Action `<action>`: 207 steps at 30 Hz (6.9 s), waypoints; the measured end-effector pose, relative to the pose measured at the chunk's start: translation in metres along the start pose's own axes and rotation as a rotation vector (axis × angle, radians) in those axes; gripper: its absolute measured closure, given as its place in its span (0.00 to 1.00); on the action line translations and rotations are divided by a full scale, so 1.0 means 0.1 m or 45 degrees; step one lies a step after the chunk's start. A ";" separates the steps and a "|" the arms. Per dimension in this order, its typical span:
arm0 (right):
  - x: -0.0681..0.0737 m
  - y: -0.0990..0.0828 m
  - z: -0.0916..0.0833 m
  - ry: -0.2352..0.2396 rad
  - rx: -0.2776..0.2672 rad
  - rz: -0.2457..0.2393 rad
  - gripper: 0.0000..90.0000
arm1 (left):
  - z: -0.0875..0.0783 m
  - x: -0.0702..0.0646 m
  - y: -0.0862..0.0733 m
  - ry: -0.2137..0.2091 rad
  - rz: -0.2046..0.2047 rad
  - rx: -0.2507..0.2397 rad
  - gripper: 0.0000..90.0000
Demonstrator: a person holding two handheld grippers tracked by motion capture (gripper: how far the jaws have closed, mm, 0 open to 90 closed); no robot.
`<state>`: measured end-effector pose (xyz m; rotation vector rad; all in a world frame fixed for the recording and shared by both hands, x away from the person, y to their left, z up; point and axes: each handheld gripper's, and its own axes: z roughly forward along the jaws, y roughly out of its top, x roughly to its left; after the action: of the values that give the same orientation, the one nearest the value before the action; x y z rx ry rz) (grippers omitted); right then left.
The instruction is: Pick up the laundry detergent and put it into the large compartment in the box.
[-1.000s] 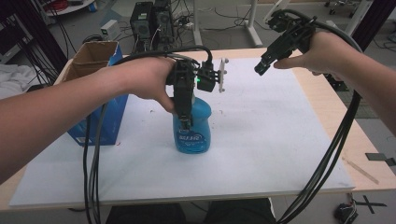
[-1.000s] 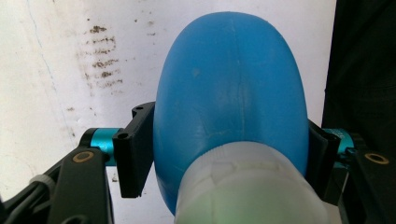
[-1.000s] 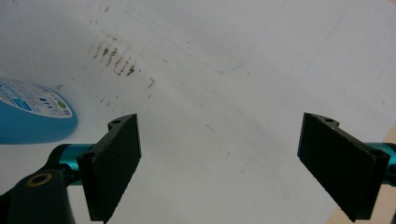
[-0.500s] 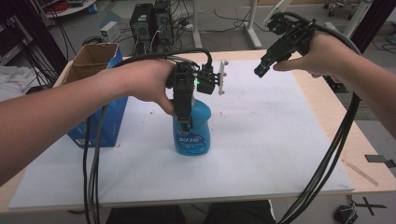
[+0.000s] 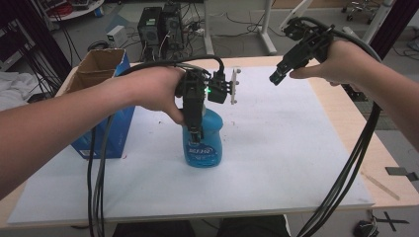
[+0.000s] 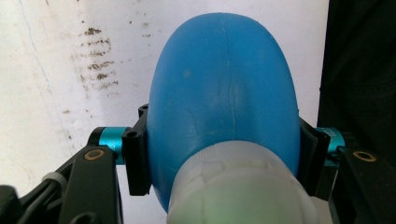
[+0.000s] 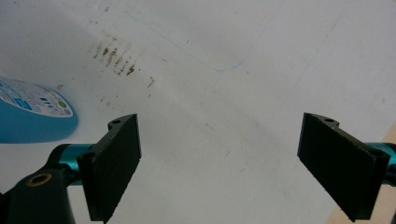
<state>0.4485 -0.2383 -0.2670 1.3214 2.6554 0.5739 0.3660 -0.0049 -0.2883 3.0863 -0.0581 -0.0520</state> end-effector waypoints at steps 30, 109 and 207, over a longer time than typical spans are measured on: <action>-0.06 0.08 0.07 0.038 0.018 0.010 0.14 | -1.01 0.02 -0.66 0.102 -0.337 -0.150 0.42; -0.18 0.28 0.24 0.105 0.013 0.031 0.14 | -1.20 0.22 -2.53 0.213 -1.202 -0.183 0.42; -0.21 0.24 0.23 0.104 0.016 0.023 0.14 | -0.18 0.33 -2.54 0.191 -0.928 -0.046 0.29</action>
<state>0.4851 -0.2357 -0.2799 1.3554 2.7179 0.6279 0.4091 0.2481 -0.2851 2.8780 1.0446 0.1456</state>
